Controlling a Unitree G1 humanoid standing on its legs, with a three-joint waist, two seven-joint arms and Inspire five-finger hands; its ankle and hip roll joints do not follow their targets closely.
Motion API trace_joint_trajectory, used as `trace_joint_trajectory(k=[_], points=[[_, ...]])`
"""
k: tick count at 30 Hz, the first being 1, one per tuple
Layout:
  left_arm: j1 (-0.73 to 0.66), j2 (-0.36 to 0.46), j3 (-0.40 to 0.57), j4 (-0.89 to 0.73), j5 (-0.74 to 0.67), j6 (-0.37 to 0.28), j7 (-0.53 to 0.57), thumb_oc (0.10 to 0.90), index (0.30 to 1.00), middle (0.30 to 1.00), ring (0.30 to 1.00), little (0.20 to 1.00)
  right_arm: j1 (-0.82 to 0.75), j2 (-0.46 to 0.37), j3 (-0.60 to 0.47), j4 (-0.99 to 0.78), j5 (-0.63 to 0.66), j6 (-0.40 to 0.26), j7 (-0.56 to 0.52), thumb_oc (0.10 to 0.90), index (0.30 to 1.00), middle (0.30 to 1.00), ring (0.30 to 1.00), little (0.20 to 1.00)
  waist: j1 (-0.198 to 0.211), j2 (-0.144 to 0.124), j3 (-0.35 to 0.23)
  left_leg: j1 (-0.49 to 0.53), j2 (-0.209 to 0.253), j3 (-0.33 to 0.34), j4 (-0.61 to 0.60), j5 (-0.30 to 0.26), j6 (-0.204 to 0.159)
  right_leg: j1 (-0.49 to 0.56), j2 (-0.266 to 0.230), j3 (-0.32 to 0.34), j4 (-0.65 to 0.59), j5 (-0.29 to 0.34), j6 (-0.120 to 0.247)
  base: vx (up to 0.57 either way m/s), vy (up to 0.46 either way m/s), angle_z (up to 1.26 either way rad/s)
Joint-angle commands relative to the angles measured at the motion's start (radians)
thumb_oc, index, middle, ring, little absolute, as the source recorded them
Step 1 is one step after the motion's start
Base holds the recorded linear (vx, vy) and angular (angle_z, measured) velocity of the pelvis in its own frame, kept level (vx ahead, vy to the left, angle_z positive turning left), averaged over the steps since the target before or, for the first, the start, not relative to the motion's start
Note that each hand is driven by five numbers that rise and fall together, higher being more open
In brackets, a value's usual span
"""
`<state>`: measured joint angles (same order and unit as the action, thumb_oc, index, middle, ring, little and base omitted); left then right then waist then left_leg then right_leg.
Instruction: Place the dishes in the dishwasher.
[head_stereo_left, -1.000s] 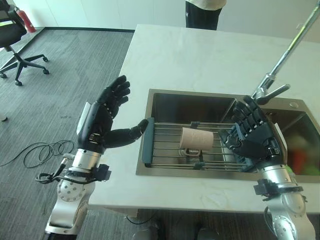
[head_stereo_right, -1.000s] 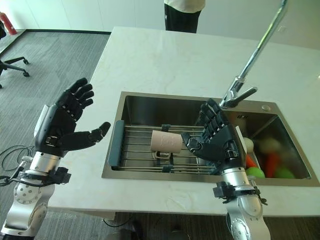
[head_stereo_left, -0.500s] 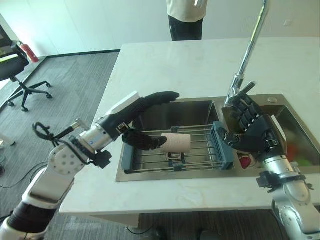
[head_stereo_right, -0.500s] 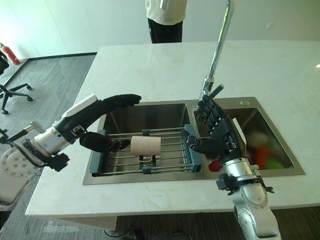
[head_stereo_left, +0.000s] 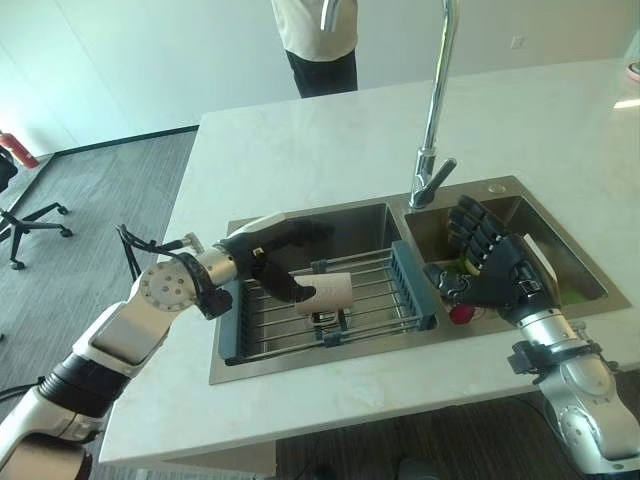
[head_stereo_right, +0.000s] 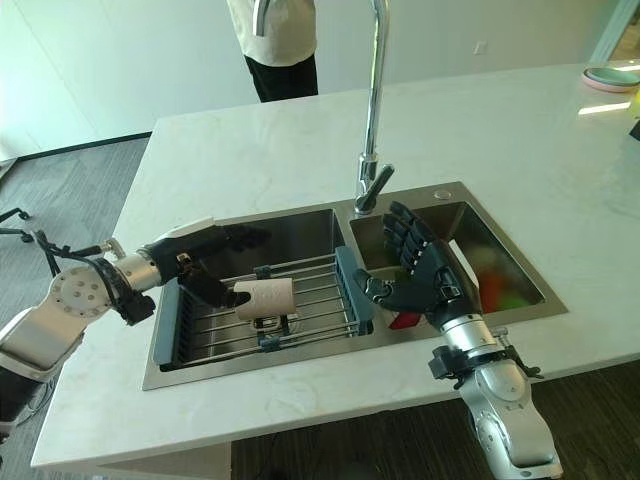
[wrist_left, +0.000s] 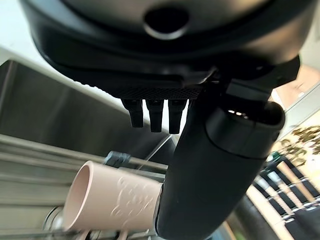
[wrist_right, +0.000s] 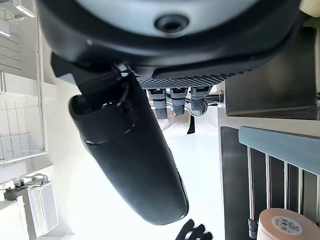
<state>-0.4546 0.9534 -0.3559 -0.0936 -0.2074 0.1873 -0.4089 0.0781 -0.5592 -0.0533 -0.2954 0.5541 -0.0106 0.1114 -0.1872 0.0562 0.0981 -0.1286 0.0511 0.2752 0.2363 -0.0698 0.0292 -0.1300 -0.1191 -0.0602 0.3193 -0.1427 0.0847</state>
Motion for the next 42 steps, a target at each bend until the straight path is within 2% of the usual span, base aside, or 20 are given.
trace_joint_trajectory(k=[1,9,21,29,42], points=[[-0.140,-0.043,0.073,0.007,-0.003,-0.012,0.003,0.800,0.900,0.900,0.900,0.900,-0.119,-0.035,-0.046,-0.047,0.019,-0.080,0.032,0.800,0.900,0.900,0.900,0.900,0.000,-0.004,-0.068,0.094,0.059,-0.028,0.064,-0.191,-0.056,0.024,0.024,-0.006,-0.019,-0.028,0.068,0.01,0.008,-0.10],[-0.119,-0.068,0.050,0.039,0.063,0.007,-0.053,0.800,0.900,0.900,0.900,0.900,-0.116,-0.036,-0.059,-0.032,0.017,-0.081,0.056,0.800,0.900,0.900,0.900,0.900,-0.007,-0.004,-0.066,0.103,0.060,-0.015,0.064,-0.195,-0.052,0.026,0.030,0.003,-0.019,-0.029,0.067,0.01,0.006,-0.09],[-0.095,-0.106,0.038,0.096,0.108,0.015,-0.073,0.800,0.900,0.900,0.900,0.900,-0.116,-0.040,-0.058,-0.026,-0.002,-0.068,0.082,0.800,0.900,0.900,0.900,0.900,-0.009,-0.007,-0.070,0.106,0.062,-0.007,0.064,-0.197,-0.049,0.027,0.032,0.002,-0.019,-0.031,0.065,-0.02,0.000,-0.03],[-0.077,-0.126,0.033,0.152,0.146,-0.023,-0.053,0.800,0.900,0.900,0.900,0.900,-0.119,-0.045,-0.060,-0.022,-0.001,-0.069,0.102,0.800,0.900,0.900,0.900,0.900,-0.009,-0.012,-0.073,0.105,0.061,-0.006,0.064,-0.198,-0.047,0.026,0.036,0.001,-0.019,-0.032,0.062,0.00,0.000,0.00],[-0.065,-0.144,0.020,0.203,0.198,-0.032,-0.061,0.800,0.900,0.900,0.900,0.900,-0.115,-0.046,-0.057,-0.019,-0.017,-0.067,0.125,0.800,0.900,0.900,0.900,0.900,-0.014,-0.016,-0.077,0.104,0.065,0.003,0.064,-0.195,-0.046,0.026,0.045,-0.001,-0.019,-0.032,0.057,0.00,0.000,0.00]])
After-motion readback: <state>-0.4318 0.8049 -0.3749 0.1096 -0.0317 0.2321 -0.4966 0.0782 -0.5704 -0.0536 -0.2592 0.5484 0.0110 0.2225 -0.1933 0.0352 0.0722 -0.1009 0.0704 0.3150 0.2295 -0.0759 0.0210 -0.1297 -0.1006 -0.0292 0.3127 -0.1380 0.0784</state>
